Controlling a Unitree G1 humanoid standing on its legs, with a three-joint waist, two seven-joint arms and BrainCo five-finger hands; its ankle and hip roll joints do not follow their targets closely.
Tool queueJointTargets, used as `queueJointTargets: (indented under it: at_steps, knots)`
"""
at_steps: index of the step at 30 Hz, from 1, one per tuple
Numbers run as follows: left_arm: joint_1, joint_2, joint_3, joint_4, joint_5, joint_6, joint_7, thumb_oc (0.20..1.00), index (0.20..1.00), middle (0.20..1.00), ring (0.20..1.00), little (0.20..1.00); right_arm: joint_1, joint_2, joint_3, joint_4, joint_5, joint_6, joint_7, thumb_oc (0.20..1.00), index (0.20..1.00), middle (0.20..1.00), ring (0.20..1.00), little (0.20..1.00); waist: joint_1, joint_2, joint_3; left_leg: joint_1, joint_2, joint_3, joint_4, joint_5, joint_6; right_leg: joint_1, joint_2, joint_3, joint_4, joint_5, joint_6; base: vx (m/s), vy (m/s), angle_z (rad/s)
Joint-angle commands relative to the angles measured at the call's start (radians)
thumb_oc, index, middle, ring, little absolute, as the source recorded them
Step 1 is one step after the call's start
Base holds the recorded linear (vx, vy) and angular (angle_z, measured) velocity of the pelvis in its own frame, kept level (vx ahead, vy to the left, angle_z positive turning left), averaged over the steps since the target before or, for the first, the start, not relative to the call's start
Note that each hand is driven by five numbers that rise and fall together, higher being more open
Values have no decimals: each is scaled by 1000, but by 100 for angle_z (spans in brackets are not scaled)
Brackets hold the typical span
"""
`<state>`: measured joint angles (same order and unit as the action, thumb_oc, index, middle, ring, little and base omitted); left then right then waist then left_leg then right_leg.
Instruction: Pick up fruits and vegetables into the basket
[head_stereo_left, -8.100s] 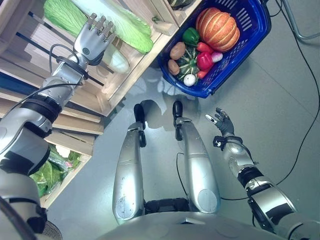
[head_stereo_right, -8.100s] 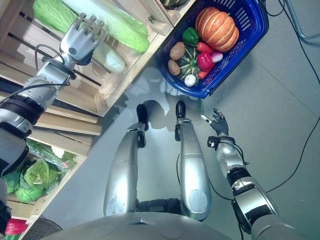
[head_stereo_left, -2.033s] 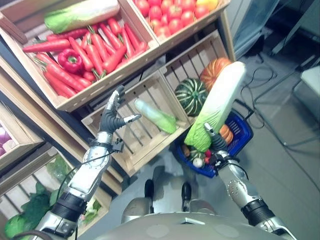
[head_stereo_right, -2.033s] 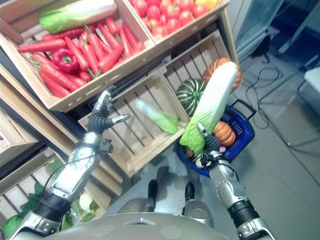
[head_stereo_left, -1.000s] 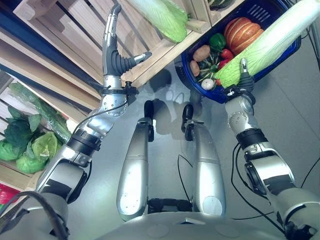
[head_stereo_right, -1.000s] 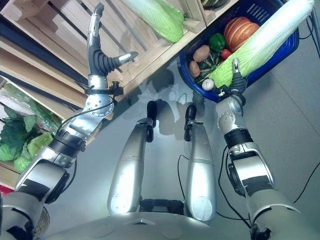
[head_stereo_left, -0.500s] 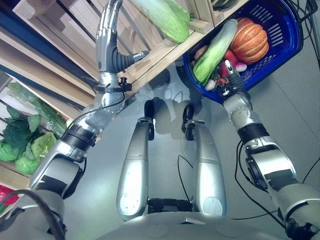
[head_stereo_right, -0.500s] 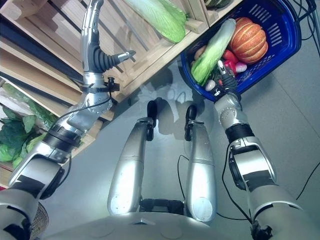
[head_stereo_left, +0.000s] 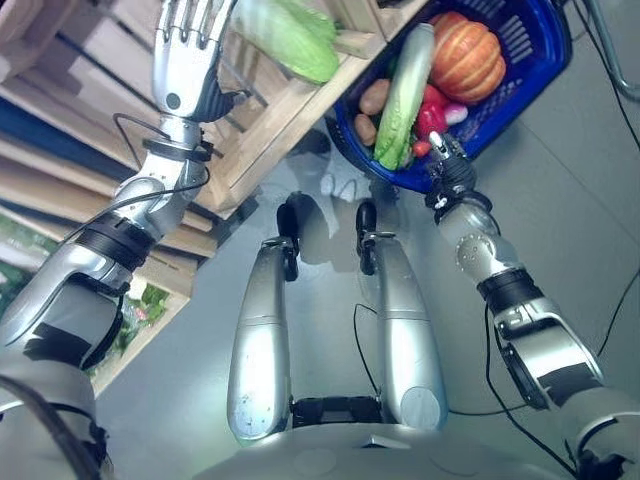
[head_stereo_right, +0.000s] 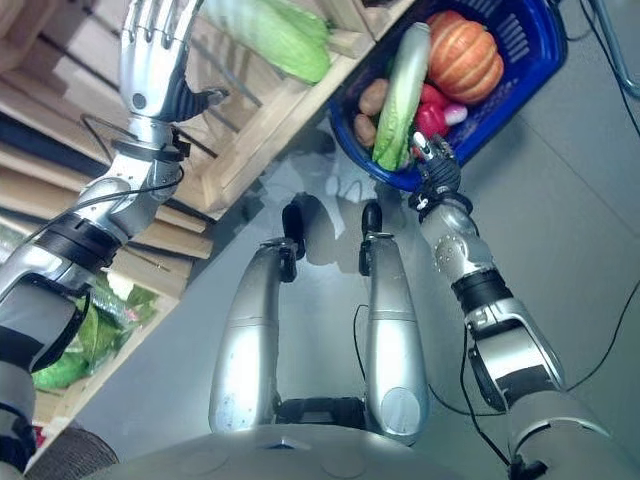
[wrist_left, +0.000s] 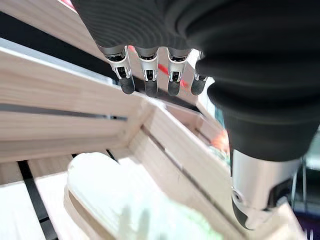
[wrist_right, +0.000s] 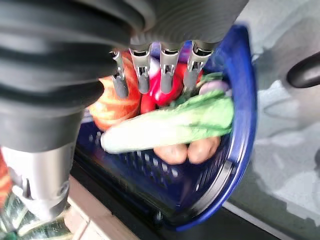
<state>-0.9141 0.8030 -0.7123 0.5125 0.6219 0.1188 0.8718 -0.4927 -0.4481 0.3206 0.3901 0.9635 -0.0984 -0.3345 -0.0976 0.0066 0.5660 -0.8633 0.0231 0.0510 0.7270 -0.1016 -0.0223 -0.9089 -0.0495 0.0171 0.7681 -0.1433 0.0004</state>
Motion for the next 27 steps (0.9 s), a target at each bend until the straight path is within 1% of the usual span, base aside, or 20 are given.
queueJointTargets:
  at_steps: [1, 3, 5, 9, 11, 12, 13, 14, 17, 20, 22, 24, 25, 26, 27]
  knots:
    - [-28, 41, 5, 21, 51, 109, 15, 1000, 1000, 1000, 1000, 1000, 100, 16, 16, -100, -121, -69, 54, 1000, 1000, 1000, 1000, 1000, -24, -23, -46, 15, -29, 73, 26, -87, 23, 70, 37, -49, -55, 37, 12, 1, 93, -38]
    - [-43, 46, -1, 71, 67, 158, 2, 1000, 1000, 1000, 1000, 1000, 176, 18, 30, -160, -145, -88, 110, 1000, 1000, 1000, 1000, 1000, -51, -29, -46, -1, -20, 85, 26, -87, 25, 50, 42, -37, -57, 39, 15, -10, 93, -42]
    - [-65, 49, -5, 121, 84, 185, -9, 1000, 1000, 1000, 1000, 1000, 225, 12, 36, -186, -133, -107, 167, 1000, 1000, 1000, 1000, 1000, -70, -34, -46, -9, -14, 95, 21, -86, 26, 38, 43, -31, -60, 39, 15, -15, 100, -32]
    - [-138, 30, -25, 252, 36, 255, -12, 1000, 1000, 1000, 1000, 1000, 306, -13, 53, -217, -91, -163, 294, 1000, 1000, 1000, 1000, 1000, -112, -40, -46, -36, -4, 119, 11, -83, 23, 6, 44, -14, -73, 42, 18, -10, 101, -23]
    - [-166, 19, -35, 298, 26, 289, -26, 1000, 1000, 1000, 1000, 1000, 326, -14, 57, -228, -78, -181, 332, 1000, 1000, 1000, 1000, 1000, -124, -42, -46, -43, -1, 128, 3, -81, 22, -5, 44, -8, -80, 43, 20, -10, 76, -14]
    - [-179, 12, -37, 325, 30, 303, -35, 1000, 1000, 1000, 1000, 1000, 332, -16, 60, -239, -73, -186, 341, 1000, 1000, 1000, 1000, 1000, -130, -43, -46, -50, -1, 131, 2, -80, 19, -11, 43, -6, -86, 47, 20, -7, 47, -6]
    - [-179, 12, -37, 325, 30, 303, -35, 1000, 1000, 1000, 1000, 1000, 332, -16, 60, -239, -73, -186, 341, 1000, 1000, 1000, 1000, 1000, -130, -43, -46, -50, -1, 131, 2, -80, 19, -11, 43, -6, -86, 47, 20, -10, 56, -16]
    - [-200, 3, -48, 353, 27, 339, -52, 1000, 1000, 1000, 1000, 1000, 333, -16, 66, -249, -64, -196, 341, 1000, 1000, 1000, 1000, 1000, -135, -42, -46, -58, 0, 137, -4, -76, 18, -21, 39, -6, -95, 50, 20, -10, 37, -15]
    - [-231, 1, -54, 371, 52, 388, -83, 1000, 1000, 1000, 1000, 1000, 337, -20, 67, -277, -40, -205, 327, 1000, 1000, 1000, 1000, 1000, -141, -41, -46, -68, 2, 143, -10, -72, 17, -35, 37, -4, -98, 55, 21, -7, 48, -9]
    - [-257, 2, -60, 391, 41, 396, -98, 1000, 1000, 1000, 1000, 1000, 339, -26, 65, -288, -29, -204, 329, 1000, 1000, 1000, 1000, 1000, -147, -39, -46, -77, 7, 148, -6, -71, 15, -47, 34, -1, -97, 58, 21, 4, 49, -3]
    - [-281, 5, -71, 403, 40, 404, -138, 1000, 1000, 1000, 1000, 1000, 339, -29, 61, -300, -35, -198, 323, 1000, 1000, 1000, 1000, 1000, -151, -39, -46, -86, 8, 150, -6, -69, 16, -58, 33, -1, -100, 63, 22, 3, 46, -3]
    - [-301, 2, -88, 408, 30, 428, -201, 1000, 1000, 1000, 1000, 1000, 337, -24, 62, -309, -29, -200, 318, 1000, 1000, 1000, 1000, 1000, -153, -40, -46, -93, 9, 153, -13, -66, 16, -65, 33, -3, -110, 69, 22, 1, 17, 0]
    - [-306, -3, -96, 412, 33, 429, -240, 762, 762, 762, 762, 762, 336, -17, 62, -318, -33, -196, 315, 1000, 1000, 1000, 1000, 1000, -155, -42, -46, -96, 8, 154, -19, -63, 16, -68, 35, -2, -117, 74, 22, 0, 0, 0]
    - [-307, -4, -97, 411, 33, 430, -243, 586, 586, 586, 586, 586, 336, -17, 61, -319, -33, -195, 315, 1000, 1000, 1000, 1000, 1000, -155, -42, -46, -96, 8, 154, -19, -63, 16, -68, 35, -2, -118, 74, 23, 0, 0, 0]
    - [-310, -10, -104, 410, 25, 436, -267, 357, 357, 357, 357, 357, 334, -12, 58, -325, -39, -191, 309, 1000, 1000, 1000, 1000, 1000, -155, -42, -46, -101, 5, 153, -20, -61, 16, -71, 36, -2, -122, 77, 23, 0, 0, 0]
